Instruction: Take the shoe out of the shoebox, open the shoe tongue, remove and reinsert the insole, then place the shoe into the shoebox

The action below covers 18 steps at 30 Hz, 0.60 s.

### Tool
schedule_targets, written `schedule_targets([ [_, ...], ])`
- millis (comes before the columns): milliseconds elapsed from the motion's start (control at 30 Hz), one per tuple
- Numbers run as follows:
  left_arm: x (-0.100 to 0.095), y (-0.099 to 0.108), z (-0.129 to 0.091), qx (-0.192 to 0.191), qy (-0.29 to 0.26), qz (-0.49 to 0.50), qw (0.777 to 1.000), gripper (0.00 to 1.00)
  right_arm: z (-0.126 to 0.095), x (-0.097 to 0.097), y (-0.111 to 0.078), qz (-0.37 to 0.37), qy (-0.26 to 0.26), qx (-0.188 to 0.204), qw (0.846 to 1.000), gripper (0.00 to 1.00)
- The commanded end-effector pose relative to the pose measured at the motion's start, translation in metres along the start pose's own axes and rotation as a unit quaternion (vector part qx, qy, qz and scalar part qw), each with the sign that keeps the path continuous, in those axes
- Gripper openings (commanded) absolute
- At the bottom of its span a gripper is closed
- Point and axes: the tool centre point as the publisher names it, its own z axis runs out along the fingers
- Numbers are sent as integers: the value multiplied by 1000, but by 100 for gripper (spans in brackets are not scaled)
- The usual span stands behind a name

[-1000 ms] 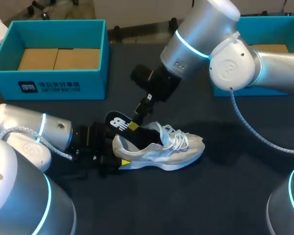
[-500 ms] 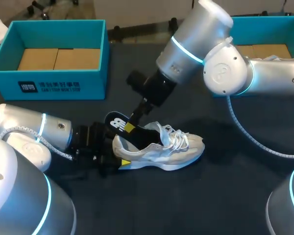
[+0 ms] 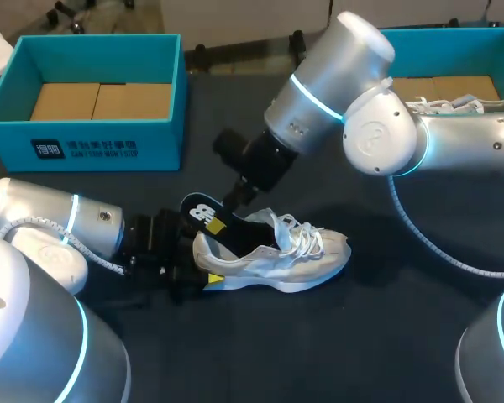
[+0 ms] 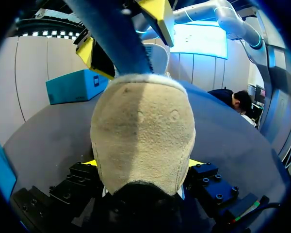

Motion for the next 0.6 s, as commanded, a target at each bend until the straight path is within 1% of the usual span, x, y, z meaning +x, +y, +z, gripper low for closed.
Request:
schedule_targets([
  [33,-3,2,2,-2,0,0,1000,0,4,-3,-1,-1,3,-2,1000,38],
  [100,-3,2,2,-2,0,0,1000,0,5,-4,-2,-1,5,-2,1000,35],
  [133,-3,2,2,-2,0,0,1000,0,5,-4,-2,-1,5,-3,1000,33],
  [200,-3,2,2,-2,0,0,1000,0,4,-6,-1,-2,7,-3,1000,20],
  [233,-3,2,2,-2,0,0,1000,0,3,-7,-1,-2,7,-3,1000,5],
  [267,-3,2,2,-2,0,0,1000,0,2,-8,-1,-3,7,-3,1000,0],
  [467,-3,2,2,-2,0,0,1000,0,-4,-15,8,-14,7,-3,1000,0],
  [567,-3,2,2,-2,0,0,1000,0,-10,-17,12,-19,3,-8,1000,0],
  [600,-3,2,2,-2,0,0,1000,0,-14,-18,15,-19,-3,-15,1000,0],
])
